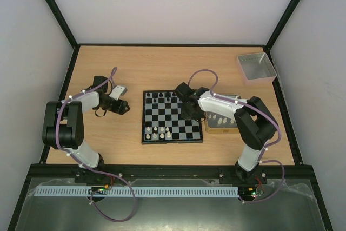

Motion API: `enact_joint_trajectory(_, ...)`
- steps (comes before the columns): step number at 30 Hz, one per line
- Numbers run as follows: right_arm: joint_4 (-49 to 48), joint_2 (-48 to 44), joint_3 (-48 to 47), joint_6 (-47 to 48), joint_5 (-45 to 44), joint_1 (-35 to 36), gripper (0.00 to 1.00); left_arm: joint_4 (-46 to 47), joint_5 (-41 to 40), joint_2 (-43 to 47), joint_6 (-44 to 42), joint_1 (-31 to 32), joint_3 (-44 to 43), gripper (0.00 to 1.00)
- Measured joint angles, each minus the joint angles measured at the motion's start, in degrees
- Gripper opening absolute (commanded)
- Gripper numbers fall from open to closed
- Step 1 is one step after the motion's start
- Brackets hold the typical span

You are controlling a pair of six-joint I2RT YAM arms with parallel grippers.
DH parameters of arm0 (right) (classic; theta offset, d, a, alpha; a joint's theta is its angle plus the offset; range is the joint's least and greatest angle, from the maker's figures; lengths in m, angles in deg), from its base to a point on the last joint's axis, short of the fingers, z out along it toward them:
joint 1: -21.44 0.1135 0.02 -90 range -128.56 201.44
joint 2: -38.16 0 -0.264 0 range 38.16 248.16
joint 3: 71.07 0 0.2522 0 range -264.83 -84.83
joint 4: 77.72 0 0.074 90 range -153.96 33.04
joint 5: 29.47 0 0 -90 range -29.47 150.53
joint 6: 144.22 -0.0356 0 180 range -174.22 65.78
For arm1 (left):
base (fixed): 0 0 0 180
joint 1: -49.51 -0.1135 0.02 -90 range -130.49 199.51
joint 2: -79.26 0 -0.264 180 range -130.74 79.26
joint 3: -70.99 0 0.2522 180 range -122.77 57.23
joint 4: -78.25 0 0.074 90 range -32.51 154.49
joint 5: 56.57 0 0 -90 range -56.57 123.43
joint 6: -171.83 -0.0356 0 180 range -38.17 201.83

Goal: Set up the chess pieces on the board
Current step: Move the chess piece to the chessboard.

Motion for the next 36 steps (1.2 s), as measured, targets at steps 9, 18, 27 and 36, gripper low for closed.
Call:
enact_joint_trajectory(9,0.0,0.0,0.0,-0.1,1.4,0.3,0.14,0.0,0.0,0.0,0.0,0.0,0.0,0.69)
enact_joint_trajectory(18,0.0,-0.1,0.0,-0.7,1.9,2.3,0.14,0.0,0.0,0.0,0.0,0.0,0.0,0.69)
enact_joint_trajectory(27,0.1,-1.0,0.0,-2.7,2.4,5.4,0.13,0.0,0.0,0.0,0.0,0.0,0.0,0.69)
enact_joint_trajectory(36,0.1,-1.3,-0.2,-4.9,3.2,10.0,0.13,0.0,0.0,0.0,0.0,0.0,0.0,0.69)
